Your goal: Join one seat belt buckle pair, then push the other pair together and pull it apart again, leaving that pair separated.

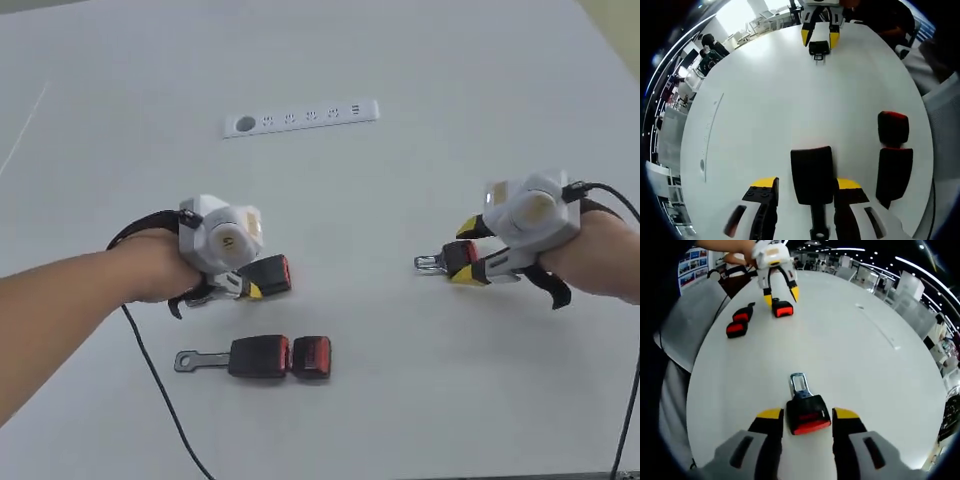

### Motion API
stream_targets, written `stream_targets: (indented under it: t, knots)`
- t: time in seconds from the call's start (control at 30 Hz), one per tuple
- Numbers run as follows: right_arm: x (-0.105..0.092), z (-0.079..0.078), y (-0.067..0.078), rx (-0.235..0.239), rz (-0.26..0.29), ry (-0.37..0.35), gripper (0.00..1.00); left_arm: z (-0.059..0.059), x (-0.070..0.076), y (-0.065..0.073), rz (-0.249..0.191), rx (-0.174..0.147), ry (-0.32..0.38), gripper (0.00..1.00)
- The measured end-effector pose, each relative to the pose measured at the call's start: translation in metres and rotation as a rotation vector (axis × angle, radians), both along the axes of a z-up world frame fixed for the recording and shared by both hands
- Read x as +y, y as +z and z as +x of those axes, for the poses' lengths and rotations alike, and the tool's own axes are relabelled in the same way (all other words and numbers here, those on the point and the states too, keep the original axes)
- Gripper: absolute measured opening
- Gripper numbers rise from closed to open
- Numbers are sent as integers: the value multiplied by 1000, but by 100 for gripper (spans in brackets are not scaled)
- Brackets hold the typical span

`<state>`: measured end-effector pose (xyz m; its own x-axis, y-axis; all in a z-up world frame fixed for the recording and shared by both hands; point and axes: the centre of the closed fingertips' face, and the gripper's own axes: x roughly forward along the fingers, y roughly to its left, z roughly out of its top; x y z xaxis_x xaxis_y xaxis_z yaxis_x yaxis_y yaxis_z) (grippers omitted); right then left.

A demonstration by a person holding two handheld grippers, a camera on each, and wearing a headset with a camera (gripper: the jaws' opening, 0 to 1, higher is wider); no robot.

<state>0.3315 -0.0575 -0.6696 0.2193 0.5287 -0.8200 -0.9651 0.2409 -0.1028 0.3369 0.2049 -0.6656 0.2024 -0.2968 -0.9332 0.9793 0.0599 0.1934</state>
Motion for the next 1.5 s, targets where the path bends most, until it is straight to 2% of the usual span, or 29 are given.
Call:
stream_targets:
  t: [0.17, 0.2, 0.23, 0.27, 0.47, 0.57, 0.77, 0.93, 0.97, 1.0, 1.3, 1.5]
  knots:
    - [4, -2, 0, 16, -5, 10, 35, -4, -2, -4, 8, 19, -13, 41]
    - [4, -2, 0, 17, -6, 11, 35, -10, -3, -6, 4, 49, -8, 37]
    - [4, -1, 0, 12, -10, 18, 35, -10, -3, -6, 3, 42, -1, 36]
    - [5, -1, 0, 14, -10, 21, 35, -10, -3, -6, 13, 31, -27, 35]
    - [6, -2, 0, 28, -11, 31, 34, -11, -4, -8, 0, 41, -38, 33]
    - [9, -4, 0, 29, -13, 38, 34, -11, -4, -10, 13, 43, -65, 33]
    - [14, -4, 0, 22, -13, 36, 34, -10, -3, -12, 20, 49, -74, 33]
    - [29, -5, 0, 14, -2, 20, 33, -8, -2, -14, 24, 48, -72, 33]
    - [37, -4, 3, 15, 26, 10, 32, -9, -2, -14, 25, 47, -73, 33]
    - [38, -5, 1, 21, 13, 14, 32, -8, -2, -14, 26, 46, -75, 33]
    - [75, -12, 2, 15, 46, 67, 32, -7, -2, -14, 46, 42, -85, 33]
    - [97, -10, -1, 11, 58, 97, 32, -8, -2, -15, 54, 45, -96, 33]
